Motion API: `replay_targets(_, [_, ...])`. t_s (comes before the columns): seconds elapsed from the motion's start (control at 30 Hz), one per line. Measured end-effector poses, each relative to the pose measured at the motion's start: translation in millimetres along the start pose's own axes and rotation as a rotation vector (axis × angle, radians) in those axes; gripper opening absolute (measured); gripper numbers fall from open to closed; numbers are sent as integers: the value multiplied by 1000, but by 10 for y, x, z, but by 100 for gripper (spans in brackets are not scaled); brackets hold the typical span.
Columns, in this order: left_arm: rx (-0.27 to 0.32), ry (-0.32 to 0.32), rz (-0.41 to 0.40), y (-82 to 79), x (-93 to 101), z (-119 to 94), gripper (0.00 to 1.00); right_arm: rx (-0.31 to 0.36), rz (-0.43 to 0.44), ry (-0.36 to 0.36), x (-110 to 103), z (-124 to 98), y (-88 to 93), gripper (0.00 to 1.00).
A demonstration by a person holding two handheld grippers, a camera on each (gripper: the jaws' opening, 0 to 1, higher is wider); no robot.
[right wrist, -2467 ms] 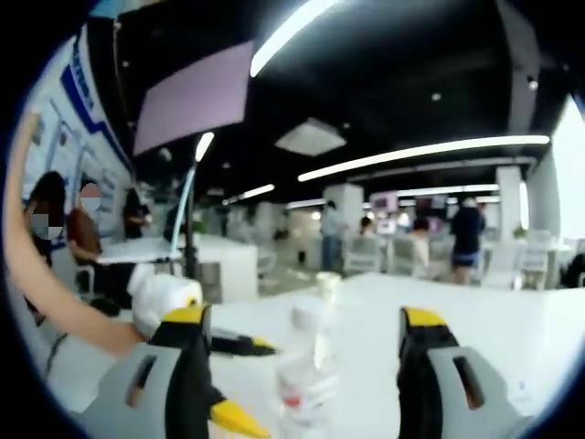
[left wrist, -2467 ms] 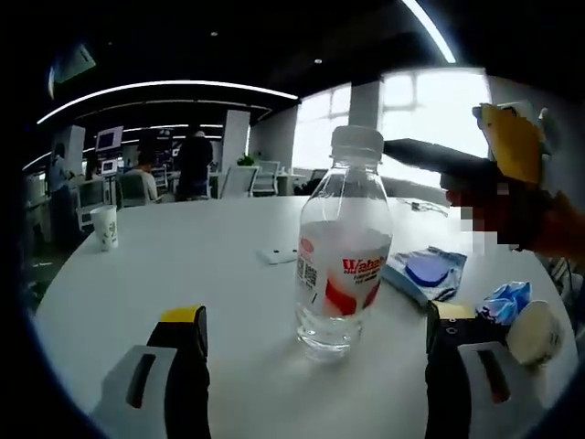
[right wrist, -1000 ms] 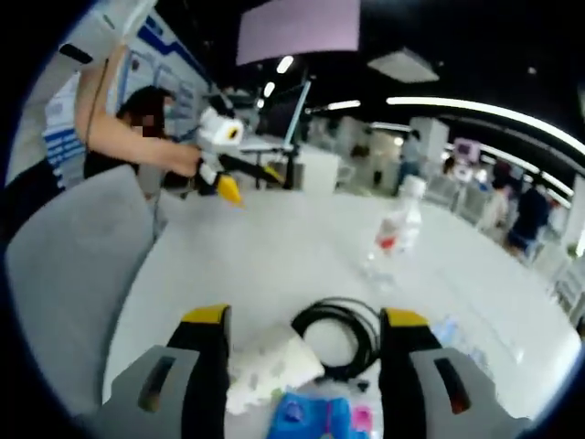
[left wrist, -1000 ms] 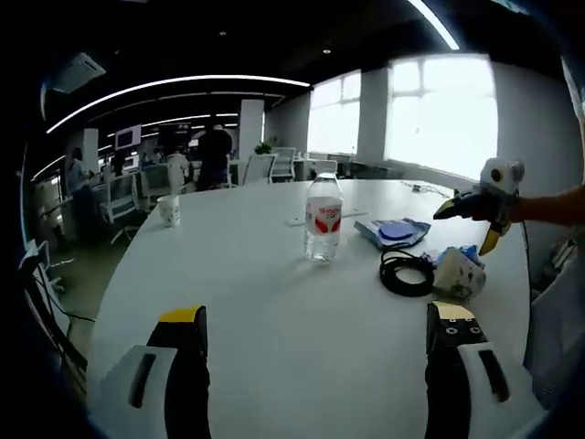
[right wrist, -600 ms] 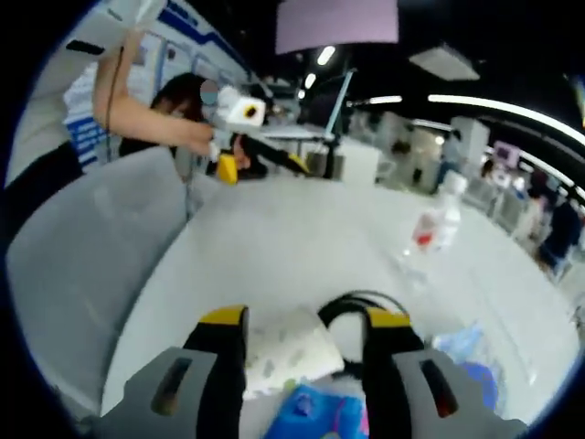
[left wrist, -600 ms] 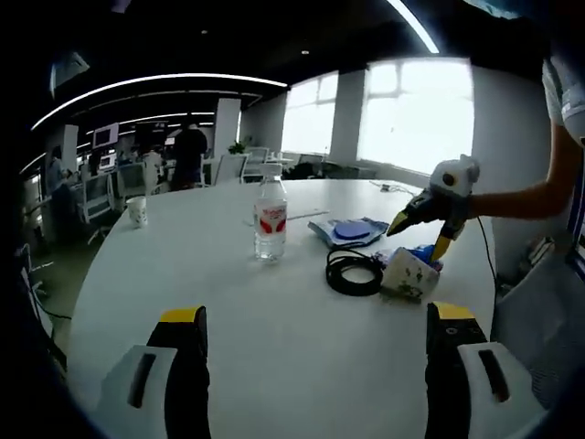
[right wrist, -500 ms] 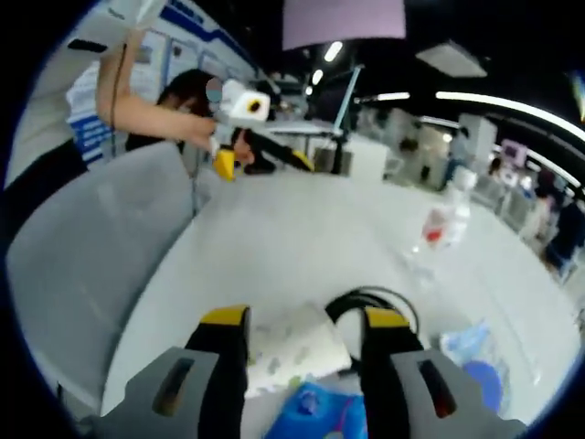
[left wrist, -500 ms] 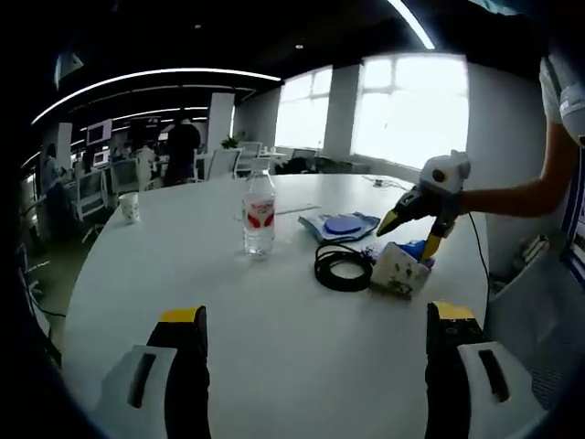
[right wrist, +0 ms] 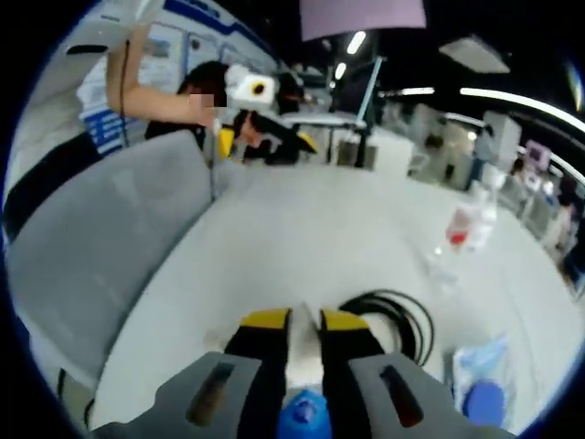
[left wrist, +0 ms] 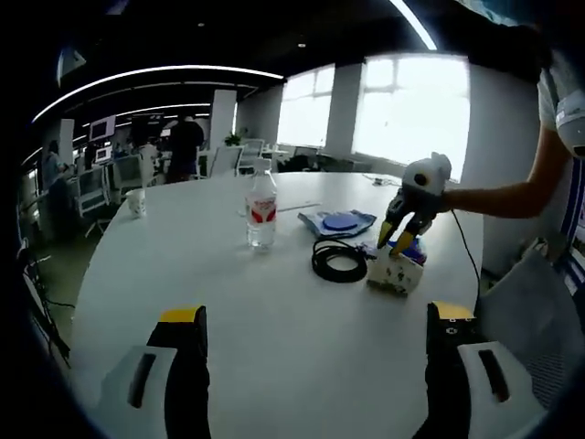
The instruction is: Arrange the tabletop items into an orderly group along one side of the table until the central work area is clear of visible clutter.
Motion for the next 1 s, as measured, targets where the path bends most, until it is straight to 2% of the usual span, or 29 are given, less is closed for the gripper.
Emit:
replay_targets(0.03, [-1, -3, 2, 8, 16, -11, 99, 0, -7, -17, -15, 17, -17, 0])
replay_targets(0.1, [-4, -2, -4, 21, 34, -23, 99, -23, -30, -35, -31, 61, 0, 0])
replay_targets(0.17, [-8, -4, -8, 38, 30, -32, 99, -18, -3, -56, -43, 90, 5, 0])
replay_targets(0.4, [2, -9, -34, 76, -1, -24, 99, -55, 15, -56, -91, 50, -25, 0])
replay_targets(0.63, [6, 12, -30, 72, 59, 85, 99, -13, 27, 24, -27, -110, -113, 0])
replay_targets(0.7, [2, 16, -25, 75, 70, 104, 99, 16, 60, -16, -73, -116, -129, 0])
replay_targets(0.73, [3, 19, -23, 73, 75, 109, 99, 28, 76, -63, -122, -112, -121, 0])
replay_targets(0.8, [6, 23, -27, 74, 83, 118, 99, 29, 73, -58, -101, -132, -78, 0])
replay_targets(0.83, [5, 23, -28, 77, 86, 121, 99, 42, 95, -72, -105, -134, -65, 7])
replay_targets(0.87, [5, 23, -28, 81, 90, 124, 99, 50, 156, -83, -110, -130, -51, 16])
replay_targets(0.9, [5, 25, -29, 89, 96, 127, 99, 69, 209, -92, -91, -116, -50, 29])
replay_targets(0.93, [5, 27, -35, 100, 108, 134, 99, 86, 262, -130, -103, -77, -67, 38])
replay_targets(0.97, [6, 29, -40, 108, 116, 138, 99, 83, 276, -140, -87, -48, -67, 42])
replay_targets(1.0, [5, 31, -43, 115, 126, 144, 99, 75, 263, -153, -60, -5, -60, 39])
Point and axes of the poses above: the point that each gripper's makers call its tool centre point, and the gripper's own axes: z roughly forward along the fingers, x roughly to its right, y roughly out of its underside, the point moved 5 cm from there along -z, roughly backward along the fingers, and after that the axes turned 5 degrees about -y, right-handed, at the moved point
